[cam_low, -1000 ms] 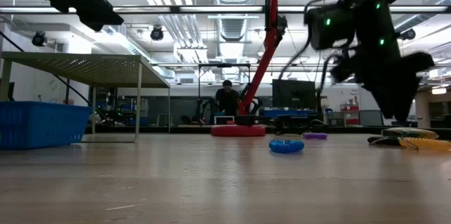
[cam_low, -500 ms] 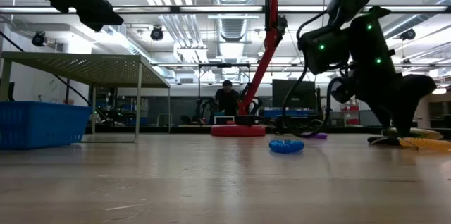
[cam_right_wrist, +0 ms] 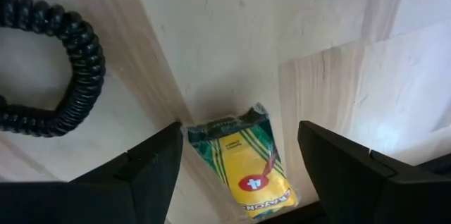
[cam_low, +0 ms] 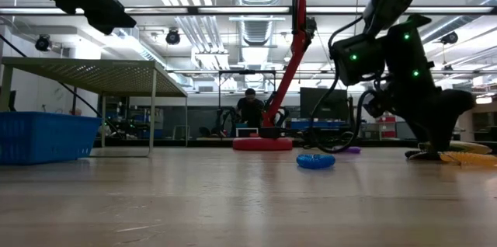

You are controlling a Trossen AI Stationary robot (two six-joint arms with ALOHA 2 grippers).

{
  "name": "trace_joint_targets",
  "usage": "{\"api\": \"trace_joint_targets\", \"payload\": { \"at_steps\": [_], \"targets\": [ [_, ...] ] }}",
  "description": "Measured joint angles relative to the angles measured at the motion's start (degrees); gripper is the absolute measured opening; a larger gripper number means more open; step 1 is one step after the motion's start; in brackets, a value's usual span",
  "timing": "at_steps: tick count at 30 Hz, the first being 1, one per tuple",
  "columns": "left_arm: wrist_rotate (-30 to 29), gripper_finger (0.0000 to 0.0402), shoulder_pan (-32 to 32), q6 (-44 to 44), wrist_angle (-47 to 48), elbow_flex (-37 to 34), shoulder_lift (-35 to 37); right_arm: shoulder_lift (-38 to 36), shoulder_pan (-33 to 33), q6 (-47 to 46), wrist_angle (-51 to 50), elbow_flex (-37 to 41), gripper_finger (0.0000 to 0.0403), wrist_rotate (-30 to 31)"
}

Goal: Pick & Place Office Desk Supplies
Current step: Put the crayons box into the black bin

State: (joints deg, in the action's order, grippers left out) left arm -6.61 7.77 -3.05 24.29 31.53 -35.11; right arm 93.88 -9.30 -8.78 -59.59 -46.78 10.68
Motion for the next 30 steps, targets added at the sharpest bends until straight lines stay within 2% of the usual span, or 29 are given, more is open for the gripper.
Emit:
{"api": "trace_joint_targets", "payload": {
  "at_steps": [12,30],
  "targets": [
    [0.0,0.023,0.0,0.0,0.0,0.0,0.0,-0.14,0.02,-0.02,0.12,0.96,0.0243,0.08],
    [0.0,0.023,0.0,0.0,-0.02,0.0,0.0,-0.01,-0.02,-4.23,-0.17,1.15,0.0151,1.7]
  ]
}}
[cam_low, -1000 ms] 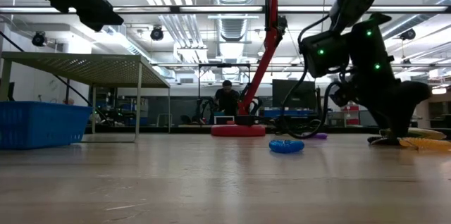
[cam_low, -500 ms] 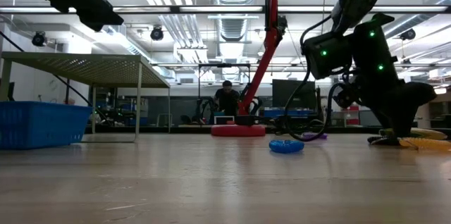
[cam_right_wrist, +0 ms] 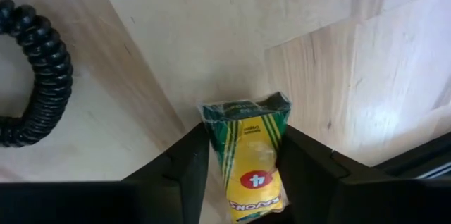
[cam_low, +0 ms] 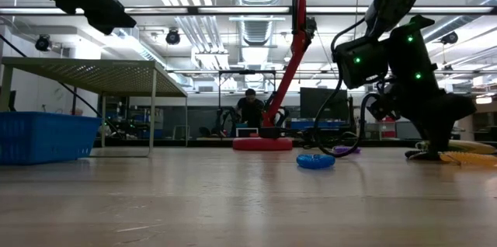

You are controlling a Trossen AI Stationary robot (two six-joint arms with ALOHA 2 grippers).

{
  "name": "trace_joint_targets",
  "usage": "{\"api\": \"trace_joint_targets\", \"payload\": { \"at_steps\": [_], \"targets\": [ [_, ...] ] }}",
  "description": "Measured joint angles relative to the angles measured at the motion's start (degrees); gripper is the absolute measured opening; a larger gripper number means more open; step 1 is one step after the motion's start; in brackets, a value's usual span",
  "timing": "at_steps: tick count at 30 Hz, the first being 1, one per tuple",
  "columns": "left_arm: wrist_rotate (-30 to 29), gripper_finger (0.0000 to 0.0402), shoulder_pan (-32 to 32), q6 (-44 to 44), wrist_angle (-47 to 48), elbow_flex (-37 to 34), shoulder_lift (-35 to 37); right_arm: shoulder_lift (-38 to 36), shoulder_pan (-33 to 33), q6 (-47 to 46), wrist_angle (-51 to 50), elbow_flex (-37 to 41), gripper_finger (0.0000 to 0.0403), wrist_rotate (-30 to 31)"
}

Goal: Pick & Place Office Desk Supplies
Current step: Put the crayons box into the black bin

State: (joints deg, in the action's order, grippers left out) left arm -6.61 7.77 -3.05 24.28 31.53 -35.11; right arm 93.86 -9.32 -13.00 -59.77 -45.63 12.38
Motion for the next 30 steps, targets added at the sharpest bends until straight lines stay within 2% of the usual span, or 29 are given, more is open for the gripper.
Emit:
{"api": "trace_joint_targets", "payload": {
  "at_steps": [11,24,30],
  "targets": [
    [0.0,0.023,0.0,0.0,0.02,0.0,0.0,0.0,0.02,-0.48,0.02,0.0,0.011,-0.14],
    [0.0,0.023,0.0,0.0,0.01,0.0,0.0,-0.25,0.04,-0.88,-0.47,-0.19,0.0107,-0.38],
    [0.0,0.023,0.0,0.0,0.0,0.0,0.02,-2.08,0.07,-0.3,-2.07,-2.62,0.0107,-0.37]
  ]
}}
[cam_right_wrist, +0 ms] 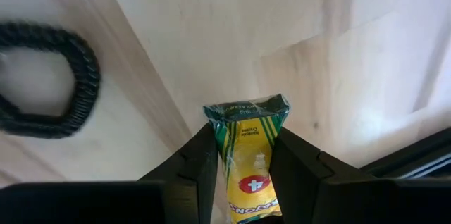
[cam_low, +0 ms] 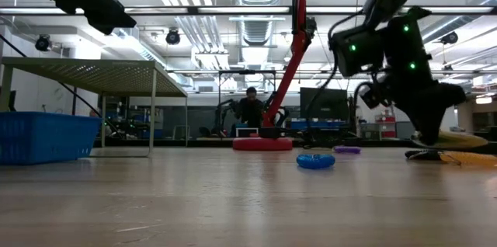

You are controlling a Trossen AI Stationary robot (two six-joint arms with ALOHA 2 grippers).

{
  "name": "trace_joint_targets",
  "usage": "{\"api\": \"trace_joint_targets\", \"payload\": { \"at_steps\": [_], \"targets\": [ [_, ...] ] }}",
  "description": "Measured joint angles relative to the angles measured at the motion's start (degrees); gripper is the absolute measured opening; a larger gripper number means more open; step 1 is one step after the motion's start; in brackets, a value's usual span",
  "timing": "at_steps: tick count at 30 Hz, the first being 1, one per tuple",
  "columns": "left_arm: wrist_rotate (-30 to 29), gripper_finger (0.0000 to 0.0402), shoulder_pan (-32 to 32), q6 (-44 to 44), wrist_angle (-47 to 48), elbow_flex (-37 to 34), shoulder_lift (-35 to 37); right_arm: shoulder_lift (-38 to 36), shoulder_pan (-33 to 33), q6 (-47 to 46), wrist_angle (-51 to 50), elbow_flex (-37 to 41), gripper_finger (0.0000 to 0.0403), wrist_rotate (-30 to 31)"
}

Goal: Pick & Place Office Desk Supplies
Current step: Put the crayons box into the black bin

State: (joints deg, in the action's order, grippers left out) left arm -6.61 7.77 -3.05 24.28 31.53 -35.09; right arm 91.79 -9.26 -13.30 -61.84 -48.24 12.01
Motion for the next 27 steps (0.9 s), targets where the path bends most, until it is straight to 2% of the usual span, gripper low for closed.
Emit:
{"api": "trace_joint_targets", "payload": {
  "at_steps": [6,14,19,23,27],
  "targets": [
    [0.0,0.023,0.01,0.0,-0.01,0.0,0.0,-2.88,0.03,-5.16,-1.4,-4.14,0.0107,-1.21],
    [0.0,0.023,0.01,-0.01,-0.01,0.0,0.0,-6.54,1.21,-6.38,0.1,-12.0,0.0107,-13.62],
    [0.0,0.023,0.01,0.0,-0.01,0.0,0.0,-7.45,4.28,-9.02,3.19,-16.8,0.0107,-15.76],
    [0.0,0.023,0.0,0.0,0.02,0.0,0.0,-7.41,7.76,-9.03,8.87,-19.31,0.0107,-15.74],
    [0.0,0.023,0.01,-0.01,0.02,0.0,0.0,-7.35,12.41,-8.44,21.2,-19.39,0.0107,-15.68]
  ]
}}
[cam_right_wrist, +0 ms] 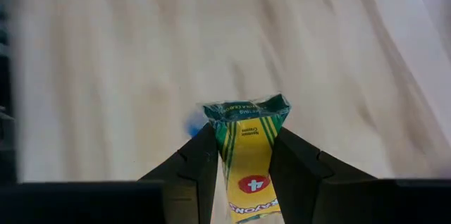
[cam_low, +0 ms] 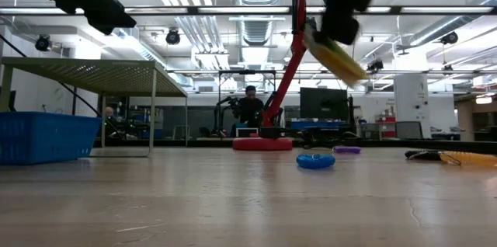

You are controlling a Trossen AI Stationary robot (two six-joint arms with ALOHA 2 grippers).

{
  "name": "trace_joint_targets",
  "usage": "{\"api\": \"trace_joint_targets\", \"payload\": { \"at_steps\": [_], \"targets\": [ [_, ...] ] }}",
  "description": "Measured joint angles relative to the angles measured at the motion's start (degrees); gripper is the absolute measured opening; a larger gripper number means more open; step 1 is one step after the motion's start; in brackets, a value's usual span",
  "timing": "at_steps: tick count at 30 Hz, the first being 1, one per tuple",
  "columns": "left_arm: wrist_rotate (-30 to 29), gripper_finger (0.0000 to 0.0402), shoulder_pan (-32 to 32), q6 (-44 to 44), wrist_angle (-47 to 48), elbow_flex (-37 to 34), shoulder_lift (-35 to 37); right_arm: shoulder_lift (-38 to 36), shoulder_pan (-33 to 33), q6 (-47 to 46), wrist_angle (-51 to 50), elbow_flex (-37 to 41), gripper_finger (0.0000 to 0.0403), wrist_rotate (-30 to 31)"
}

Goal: Pick & Place Office Desk Supplies
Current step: Put the crayons box into the black bin

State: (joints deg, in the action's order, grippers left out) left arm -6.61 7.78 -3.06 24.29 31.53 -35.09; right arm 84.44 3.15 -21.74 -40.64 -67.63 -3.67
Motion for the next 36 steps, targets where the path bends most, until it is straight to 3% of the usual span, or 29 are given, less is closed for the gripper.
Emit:
{"api": "trace_joint_targets", "payload": {
  "at_steps": [6,9,14,20,28,36],
  "targets": [
    [0.0,0.023,0.0,0.01,0.0,0.0,0.0,0.05,6.55,3.3,24.66,2.19,0.0107,1.74],
    [0.0,0.023,-0.01,0.0,0.0,0.0,0.0,0.05,9.53,5.02,38.55,4.05,0.0107,6.47],
    [0.0,0.023,0.01,0.01,-0.02,0.0,0.0,1.15,13.46,15.82,59.71,8.34,0.0107,14.53],
    [0.0,0.023,0.01,0.01,0.13,0.0,-0.02,8.05,14.91,22.16,79.04,10.66,0.0107,15.69],
    [0.0,0.023,0.01,-0.01,0.43,0.0,-0.04,23.35,14.85,28.78,91.77,4.88,0.0107,15.84],
    [0.0,0.023,0.0,0.01,0.76,0.0,-0.02,36.66,14.89,30.97,93.37,-7.88,0.0107,15.81]
  ]
}}
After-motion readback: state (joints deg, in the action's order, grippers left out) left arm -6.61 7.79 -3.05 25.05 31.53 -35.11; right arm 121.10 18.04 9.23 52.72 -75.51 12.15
